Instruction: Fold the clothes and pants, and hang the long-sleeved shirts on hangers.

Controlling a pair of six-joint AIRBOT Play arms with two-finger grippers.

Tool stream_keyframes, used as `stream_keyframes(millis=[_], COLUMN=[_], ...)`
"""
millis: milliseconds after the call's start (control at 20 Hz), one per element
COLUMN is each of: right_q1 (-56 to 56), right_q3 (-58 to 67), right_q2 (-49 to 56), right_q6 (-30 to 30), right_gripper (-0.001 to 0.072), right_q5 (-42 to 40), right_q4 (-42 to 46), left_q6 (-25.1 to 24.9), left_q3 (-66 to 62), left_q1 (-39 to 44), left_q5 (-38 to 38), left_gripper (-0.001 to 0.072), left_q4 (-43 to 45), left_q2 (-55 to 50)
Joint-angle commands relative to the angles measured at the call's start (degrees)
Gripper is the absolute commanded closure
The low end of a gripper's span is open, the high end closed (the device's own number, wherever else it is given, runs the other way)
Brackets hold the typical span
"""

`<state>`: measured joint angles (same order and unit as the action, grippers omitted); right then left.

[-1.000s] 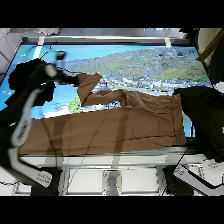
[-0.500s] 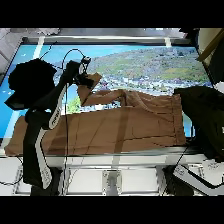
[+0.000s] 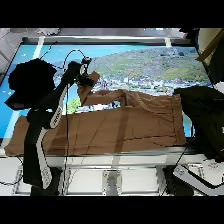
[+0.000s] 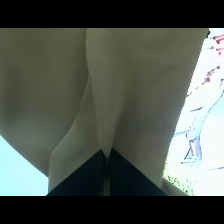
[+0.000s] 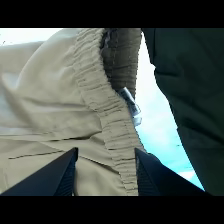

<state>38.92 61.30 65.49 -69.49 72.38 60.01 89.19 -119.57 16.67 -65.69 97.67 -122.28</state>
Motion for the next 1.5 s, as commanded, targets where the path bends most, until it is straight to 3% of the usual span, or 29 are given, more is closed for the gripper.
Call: stream_keyframes(millis=[0, 250, 500, 700, 900, 1000, 1050, 1300, 1450], right_q1=[-0.04, -5.6, -11.58, -15.91, -19.37, -19.21, -18.99, -18.91, -18.91], right_q3=[-0.2, 0.02, 3.3, 7.02, 7.15, 7.43, 7.43, 7.43, 7.43], right_q2=[0.02, 2.8, 16.92, 25.57, 27.5, 27.47, 27.41, 27.41, 27.41], right_q6=[0.0, -0.13, -0.02, 0.66, 1.99, 2.67, 2.67, 2.67, 2.64], right_gripper=[0.0296, 0.0296, 0.0246, 0.0247, 0.0263, 0.0406, 0.0409, 0.0606, 0.0647], right_q5=[-0.31, -11.41, -12.26, -12.96, -16.52, -16.55, -16.55, -16.41, -16.46], right_q4=[-0.94, -1.79, -1.81, -1.81, -1.27, -1.07, -0.92, -0.96, -1.11], left_q6=[-0.04, -0.07, 0.26, 2.4, 7.61, 10.56, 11.39, 17.7, 21.59], left_q3=[-0.04, -0.04, 5.01, 19.08, 41.68, 51.8, 54.95, 58.14, 58.18], left_q1=[0.0, -1.29, -6.19, -10.43, -10.51, -11.08, -11.45, -11.61, -12.13], left_q5=[0.26, -2.71, -10.19, -12.22, -8.85, -8.61, -8.31, -8.04, -7.91], left_gripper=[0.0693, 0.0693, 0.0694, 0.0694, 0.0694, 0.0694, 0.0694, 0.0694, 0.0694], left_q4=[2.73, 5.92, 12.0, 7.26, 10.01, 13.18, 13.07, 17.86, 17.27], left_q2=[3.78, 14.14, 24.17, 31.17, 39.54, 44.48, 46.95, 59.1, 62.07])
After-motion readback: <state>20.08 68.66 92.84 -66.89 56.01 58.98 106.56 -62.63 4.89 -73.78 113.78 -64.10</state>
